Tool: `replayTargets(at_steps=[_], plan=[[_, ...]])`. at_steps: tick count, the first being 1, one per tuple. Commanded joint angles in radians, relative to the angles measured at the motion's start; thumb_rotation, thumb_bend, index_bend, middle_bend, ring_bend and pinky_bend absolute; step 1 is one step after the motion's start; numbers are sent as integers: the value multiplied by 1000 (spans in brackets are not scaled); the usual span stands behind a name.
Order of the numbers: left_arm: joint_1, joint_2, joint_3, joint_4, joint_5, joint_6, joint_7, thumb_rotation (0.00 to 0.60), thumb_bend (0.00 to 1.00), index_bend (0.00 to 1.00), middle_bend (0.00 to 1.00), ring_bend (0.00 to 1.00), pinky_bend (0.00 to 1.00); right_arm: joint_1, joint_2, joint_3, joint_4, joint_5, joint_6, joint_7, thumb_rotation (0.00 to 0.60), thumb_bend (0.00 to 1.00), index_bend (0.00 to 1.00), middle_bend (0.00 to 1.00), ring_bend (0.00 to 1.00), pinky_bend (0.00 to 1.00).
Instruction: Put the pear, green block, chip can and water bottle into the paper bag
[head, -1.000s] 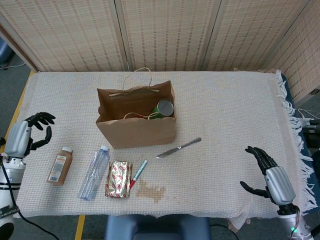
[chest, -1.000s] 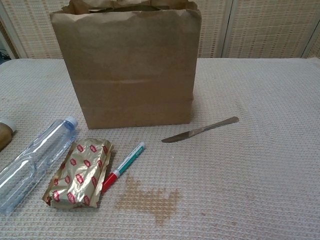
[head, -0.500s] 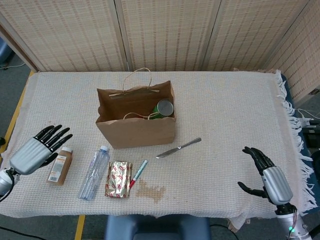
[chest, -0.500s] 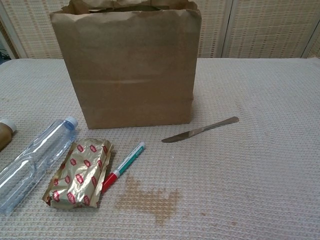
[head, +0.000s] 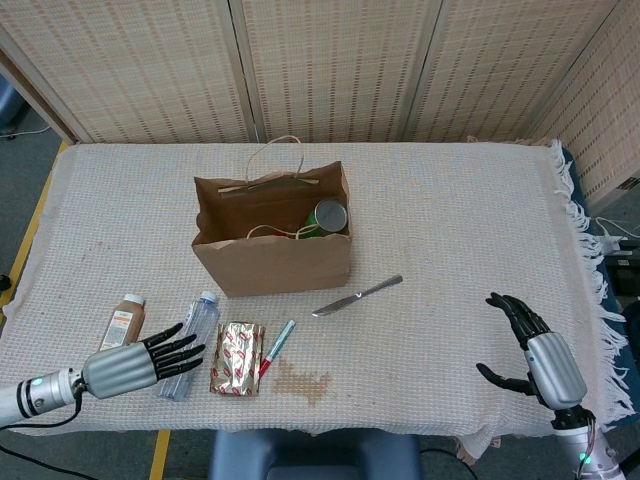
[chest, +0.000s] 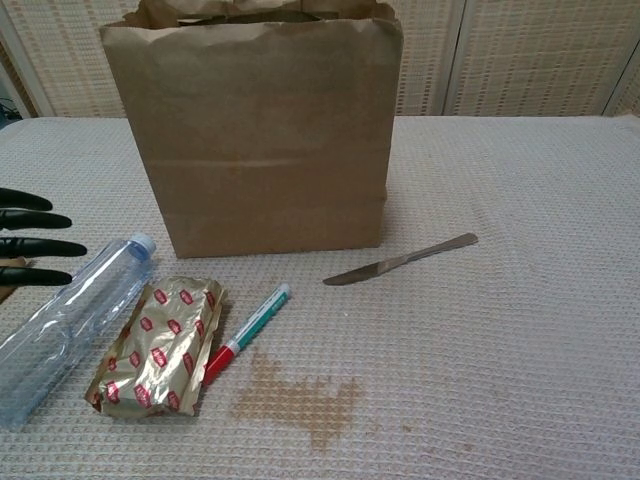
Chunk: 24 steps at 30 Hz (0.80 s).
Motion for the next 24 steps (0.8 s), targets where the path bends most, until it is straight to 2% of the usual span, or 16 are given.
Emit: replayTargets(at_steps=[1,12,24], plan=[[-14,-20,15,-12,-1,-16,16,600,399,0,0,0,153,1,0,1,-3,1,-1,1,600,86,12,151,71,197],[-54,-63,49,-15,-20,-112,86,600,398,0,0,0,153,3,5,-3,-8,2,-8,8,600,85,11,151,71,197],[-65,-122,70,63,-79,-153,44,600,398,0,0,0,153,6,11,-5,-15,14,-22,15,600,86,11,151,71,197]])
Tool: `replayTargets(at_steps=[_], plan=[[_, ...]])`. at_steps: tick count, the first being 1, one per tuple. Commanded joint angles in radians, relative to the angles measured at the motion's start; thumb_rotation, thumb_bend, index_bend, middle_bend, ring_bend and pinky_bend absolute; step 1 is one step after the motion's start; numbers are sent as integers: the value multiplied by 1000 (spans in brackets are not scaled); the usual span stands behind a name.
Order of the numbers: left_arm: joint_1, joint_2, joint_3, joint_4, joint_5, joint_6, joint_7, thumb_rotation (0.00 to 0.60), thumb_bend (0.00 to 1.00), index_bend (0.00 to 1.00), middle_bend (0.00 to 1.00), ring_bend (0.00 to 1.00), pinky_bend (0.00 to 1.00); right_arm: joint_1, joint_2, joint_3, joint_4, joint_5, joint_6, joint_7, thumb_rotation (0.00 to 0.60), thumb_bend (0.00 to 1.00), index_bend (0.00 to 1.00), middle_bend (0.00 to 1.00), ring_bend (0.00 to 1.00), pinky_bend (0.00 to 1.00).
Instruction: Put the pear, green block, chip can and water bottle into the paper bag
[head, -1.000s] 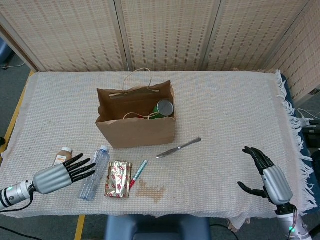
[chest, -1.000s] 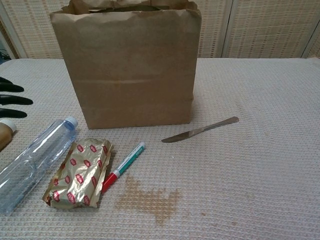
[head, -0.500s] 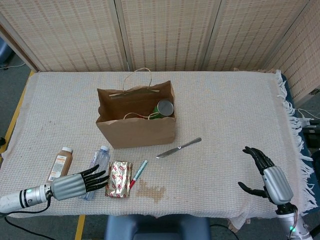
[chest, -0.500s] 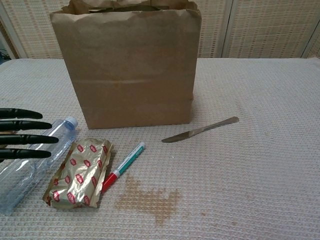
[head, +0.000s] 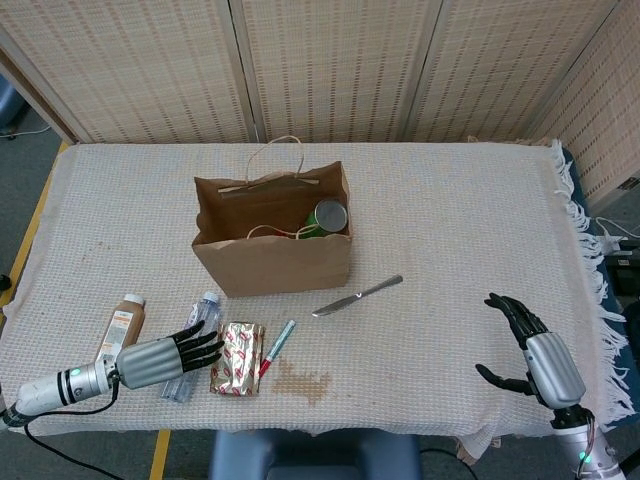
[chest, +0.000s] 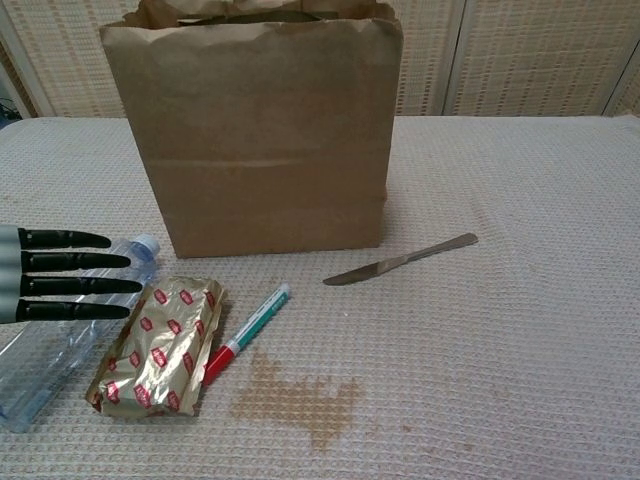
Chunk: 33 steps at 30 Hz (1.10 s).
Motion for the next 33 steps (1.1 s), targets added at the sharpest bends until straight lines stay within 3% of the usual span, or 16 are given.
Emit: replayTargets(at_steps=[1,12,33], plan=[[-1,-19,7,31,-14,-6,-14,600,399,0,0,0,153,0,1,0,-1,2,-2,0,600,86,11,151,71,197],[-10,-59,2,127,-81,2,-58,600,396,0,0,0,144,2,2,-1,-6,7,-10,-3,600,86,12,151,71,196],[-30,-126,99,225,-62,-43,-32,600,403,7,0,0,146,3,10,-3,-25,19,-22,15,600,85,11,151,70,195]])
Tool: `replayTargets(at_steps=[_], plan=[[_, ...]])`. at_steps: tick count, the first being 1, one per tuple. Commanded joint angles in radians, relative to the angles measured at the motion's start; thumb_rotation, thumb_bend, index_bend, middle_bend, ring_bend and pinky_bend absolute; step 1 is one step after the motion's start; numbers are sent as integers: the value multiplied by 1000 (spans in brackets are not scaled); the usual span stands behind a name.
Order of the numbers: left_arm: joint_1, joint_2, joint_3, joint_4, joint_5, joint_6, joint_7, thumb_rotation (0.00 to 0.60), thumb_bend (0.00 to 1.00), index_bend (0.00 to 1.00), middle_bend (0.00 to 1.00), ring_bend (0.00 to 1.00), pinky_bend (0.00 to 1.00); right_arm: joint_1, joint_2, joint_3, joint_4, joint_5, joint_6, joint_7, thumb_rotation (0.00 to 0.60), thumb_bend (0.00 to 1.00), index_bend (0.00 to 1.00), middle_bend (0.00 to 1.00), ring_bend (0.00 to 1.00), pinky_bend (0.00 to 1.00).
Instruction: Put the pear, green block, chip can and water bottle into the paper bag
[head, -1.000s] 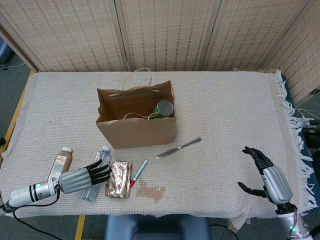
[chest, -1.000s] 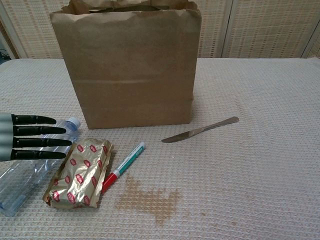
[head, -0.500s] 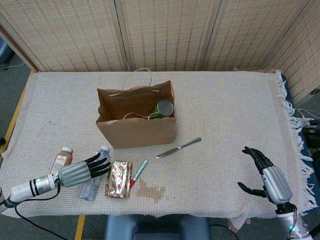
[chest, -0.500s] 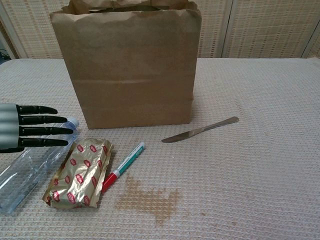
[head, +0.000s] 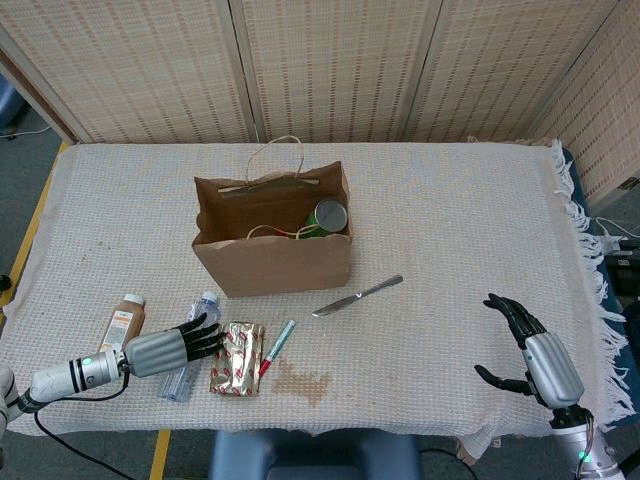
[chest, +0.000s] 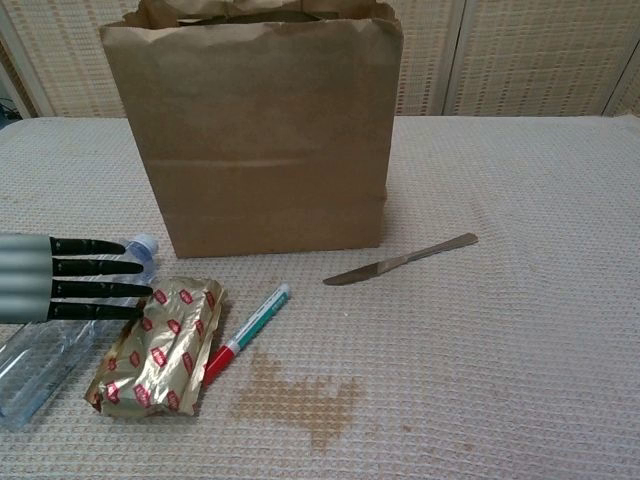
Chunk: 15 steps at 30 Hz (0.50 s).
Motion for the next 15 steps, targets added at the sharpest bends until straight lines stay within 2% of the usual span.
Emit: replayTargets(at_steps=[1,3,5,7,9,11,15], plan=[[-6,-12,23,17,14,-11,15,600,404,19,0,2,148,0,3,1,-2,4,-1,6,600,85,11,151,71,195],[-7,-15,34,23,20,-3,20,600,407,79,19,26,167,1,2,1,-1,4,-2,6,600,86,11,151,71,195],[-11,-14,41,26,24,14,13,600,437,194,109,109,255,1,1,1,0,3,-4,4,600,86,11,151,71,195],[-12,-11,48,31,26,39,1,600,535,343,309,300,467,1,1,1,0,2,-4,5,600,86,11,151,71,195],[-7,-9,45,32,18,62,-14,600,602,462,480,457,609,0,2,1,0,1,-2,6,600,86,11,151,71,195],[-3,-3,43,29,10,92,-31,600,645,559,596,559,692,0,2,1,1,1,-1,7,600,86,11,151,71,195],[-1,20,33,7,1,175,-31,600,663,591,631,592,729,-1,3,1,1,-1,1,8,600,86,11,151,71,195]])
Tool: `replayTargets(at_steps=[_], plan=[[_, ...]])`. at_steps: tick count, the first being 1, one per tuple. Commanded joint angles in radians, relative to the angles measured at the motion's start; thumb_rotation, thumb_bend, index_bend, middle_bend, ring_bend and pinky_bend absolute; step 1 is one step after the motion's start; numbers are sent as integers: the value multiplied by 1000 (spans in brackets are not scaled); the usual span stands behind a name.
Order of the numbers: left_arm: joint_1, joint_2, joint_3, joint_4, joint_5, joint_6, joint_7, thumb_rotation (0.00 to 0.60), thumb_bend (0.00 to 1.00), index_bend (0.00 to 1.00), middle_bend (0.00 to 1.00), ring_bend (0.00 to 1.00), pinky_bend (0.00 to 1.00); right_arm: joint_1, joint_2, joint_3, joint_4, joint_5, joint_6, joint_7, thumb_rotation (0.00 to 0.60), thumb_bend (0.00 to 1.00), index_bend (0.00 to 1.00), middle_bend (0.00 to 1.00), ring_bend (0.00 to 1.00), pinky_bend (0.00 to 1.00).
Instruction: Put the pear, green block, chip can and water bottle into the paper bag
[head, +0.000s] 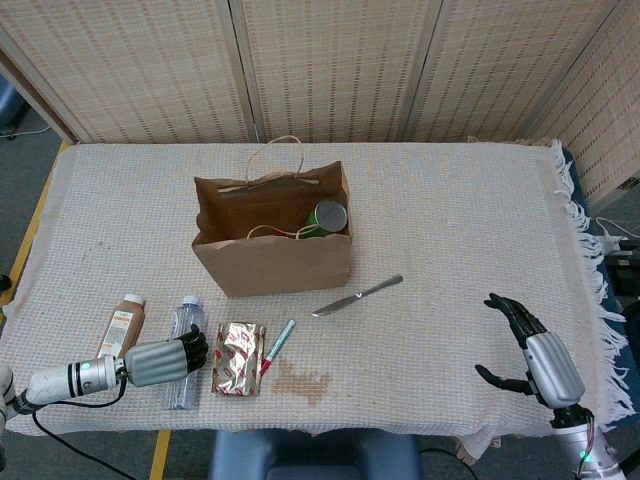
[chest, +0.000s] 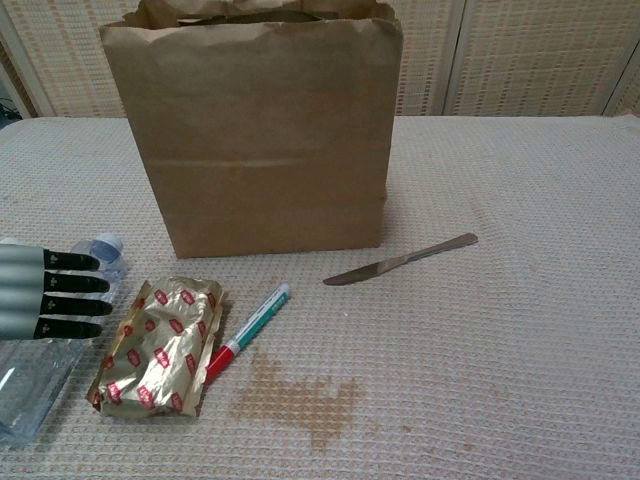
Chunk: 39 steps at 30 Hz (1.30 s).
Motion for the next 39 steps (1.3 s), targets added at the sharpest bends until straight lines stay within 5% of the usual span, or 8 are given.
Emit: replayTargets(at_steps=[1,8,15,20,24,27,30,39], plan=[[4,31,-15,-32,-15,86,0,600,666,592,631,592,731,-1,1,0,1,-2,2,1,600,86,11,151,71,195],[25,143,-91,-166,-92,234,13,600,665,592,633,592,732,-3,5,-4,4,-12,10,13,600,85,11,151,71,195],[90,233,-306,-387,-391,227,-146,600,665,592,633,592,722,-3,7,-6,4,-18,10,13,600,86,11,151,71,195],[111,268,-548,-732,-692,165,-319,600,667,593,633,593,709,-2,6,-8,3,-24,11,19,600,85,11,151,71,195],[113,354,-731,-1183,-913,71,-384,600,668,590,632,593,702,1,7,-14,6,-23,-2,17,600,86,11,151,71,195],[114,421,-816,-1444,-1033,-8,-395,600,669,590,637,593,705,3,7,-15,6,-23,-5,17,600,86,11,151,71,193],[98,441,-860,-1572,-1084,-43,-344,600,670,591,639,593,712,4,7,-15,7,-19,-9,20,600,86,12,151,71,192],[-6,368,-928,-1716,-1149,-98,-186,600,666,591,638,593,715,8,12,-14,9,-7,-21,32,600,85,12,151,71,192]])
